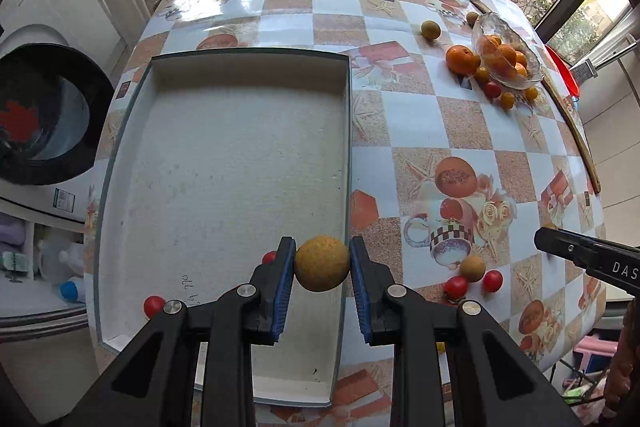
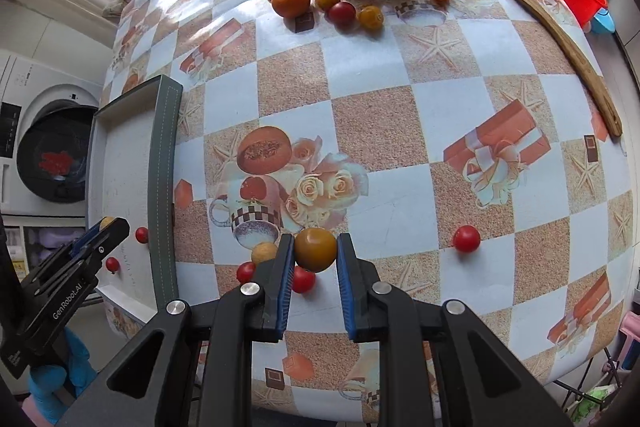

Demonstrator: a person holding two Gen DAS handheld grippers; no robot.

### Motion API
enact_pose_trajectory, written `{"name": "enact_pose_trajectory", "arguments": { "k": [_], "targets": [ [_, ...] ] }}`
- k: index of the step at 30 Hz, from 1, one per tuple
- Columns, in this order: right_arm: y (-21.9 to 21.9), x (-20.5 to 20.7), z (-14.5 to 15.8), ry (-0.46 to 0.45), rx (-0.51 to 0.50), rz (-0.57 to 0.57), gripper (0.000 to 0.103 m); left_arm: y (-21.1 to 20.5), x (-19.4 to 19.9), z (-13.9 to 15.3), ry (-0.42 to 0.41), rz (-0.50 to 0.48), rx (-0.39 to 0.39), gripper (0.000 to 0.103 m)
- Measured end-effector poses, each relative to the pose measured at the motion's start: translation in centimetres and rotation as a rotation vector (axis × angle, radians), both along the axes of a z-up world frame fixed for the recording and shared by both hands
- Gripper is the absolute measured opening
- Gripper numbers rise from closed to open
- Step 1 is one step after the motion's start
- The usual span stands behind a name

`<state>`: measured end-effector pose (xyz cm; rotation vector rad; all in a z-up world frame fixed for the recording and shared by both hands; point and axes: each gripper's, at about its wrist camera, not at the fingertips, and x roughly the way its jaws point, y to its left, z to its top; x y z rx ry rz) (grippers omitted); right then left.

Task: Organize fruits
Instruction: 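Carry both fruits into the white tray and open both tools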

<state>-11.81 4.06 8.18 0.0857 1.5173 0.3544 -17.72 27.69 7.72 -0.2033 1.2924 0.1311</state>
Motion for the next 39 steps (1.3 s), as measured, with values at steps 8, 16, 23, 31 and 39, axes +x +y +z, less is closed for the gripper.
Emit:
{"name": "enact_pose_trajectory", "arguments": {
  "k": [8, 16, 23, 31, 39],
  "targets": [
    [7.0, -0.4, 0.8, -0.017, 0.024, 0.155, 0.023, 3.7, -3.7, -0.9, 0.024, 0.111, 0.003, 0.029],
    [14.1, -0.9, 0.4, -0.018, 0.05, 0.311, 0.023, 5.5, -6.3, -2.6, 0.056, 0.162, 0.006, 0.029],
    [19.4, -0.8, -1.0, -0.016, 0.038, 0.427, 0.023, 6.0, -6.2, -4.0, 0.068, 0.168, 0.011, 0.029],
    [22.9, -0.2, -3.7, -0.009, -0.019, 0.482, 0.023, 6.3, -6.1, -4.9, 0.073, 0.178, 0.003, 0.029],
    [24.3, 0.0, -5.5, 0.001, -0.062, 0.503, 0.023, 6.3, -6.5, -5.3, 0.08, 0.171, 0.025, 0.029]
  ]
}}
